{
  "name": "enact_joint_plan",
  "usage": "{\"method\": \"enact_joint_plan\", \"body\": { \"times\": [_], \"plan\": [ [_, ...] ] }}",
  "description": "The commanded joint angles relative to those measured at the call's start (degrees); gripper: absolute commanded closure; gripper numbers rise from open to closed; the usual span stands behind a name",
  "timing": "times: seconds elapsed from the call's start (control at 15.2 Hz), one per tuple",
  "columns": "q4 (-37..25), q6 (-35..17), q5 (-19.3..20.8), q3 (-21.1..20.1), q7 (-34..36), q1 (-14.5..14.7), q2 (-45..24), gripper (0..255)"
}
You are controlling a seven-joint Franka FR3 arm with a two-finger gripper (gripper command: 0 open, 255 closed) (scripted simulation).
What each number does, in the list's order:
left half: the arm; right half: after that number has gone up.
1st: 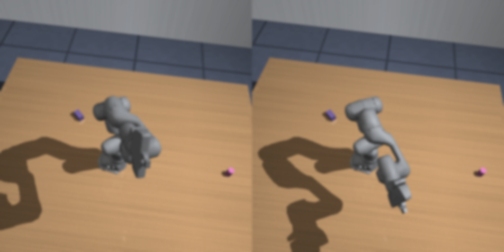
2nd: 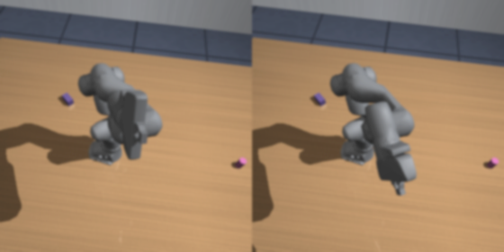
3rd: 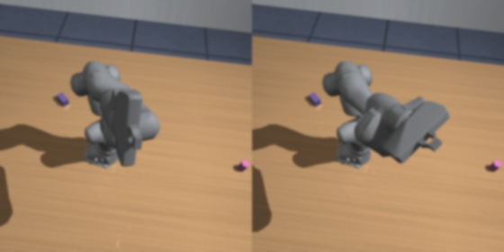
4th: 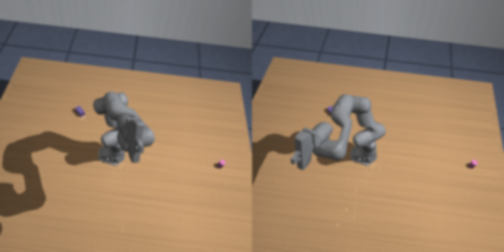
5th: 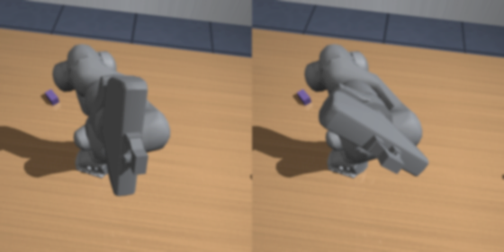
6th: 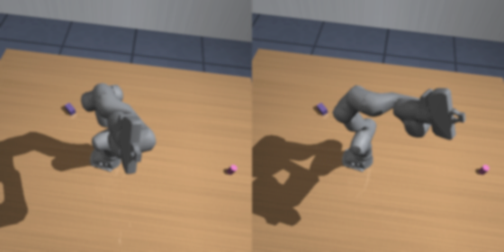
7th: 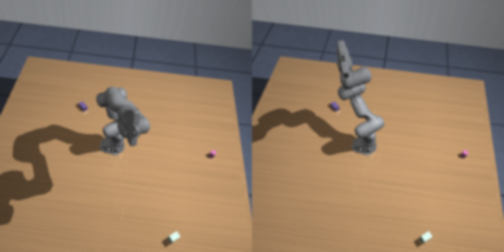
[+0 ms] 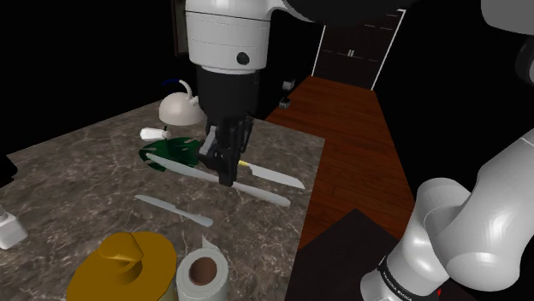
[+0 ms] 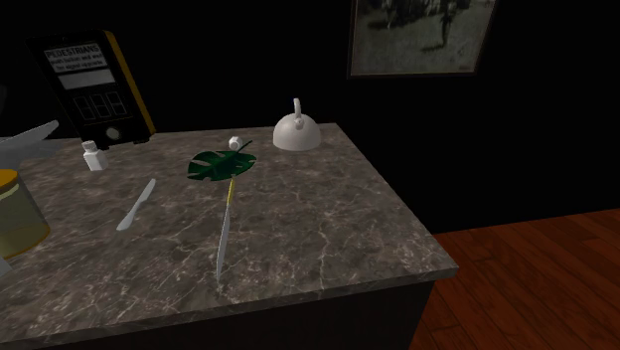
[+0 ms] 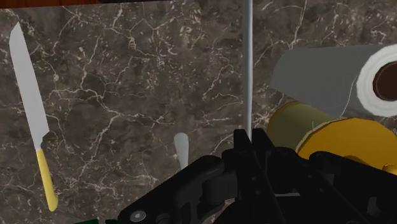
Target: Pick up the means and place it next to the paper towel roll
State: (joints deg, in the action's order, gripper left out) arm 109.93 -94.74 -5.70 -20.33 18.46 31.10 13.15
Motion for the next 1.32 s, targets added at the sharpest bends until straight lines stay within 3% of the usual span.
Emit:
{"method": "enact_joint_plan", "body": {
  "times": [0.0, 1.25],
  "plan": [
    [1.7, -1.6, -0.1, 0.0, -0.1, 0.0, 0.2, 255],
    [15.0, -16.3, -0.2, -1.0, -0.2, 0.4, -1.3, 255]
  ]
}}
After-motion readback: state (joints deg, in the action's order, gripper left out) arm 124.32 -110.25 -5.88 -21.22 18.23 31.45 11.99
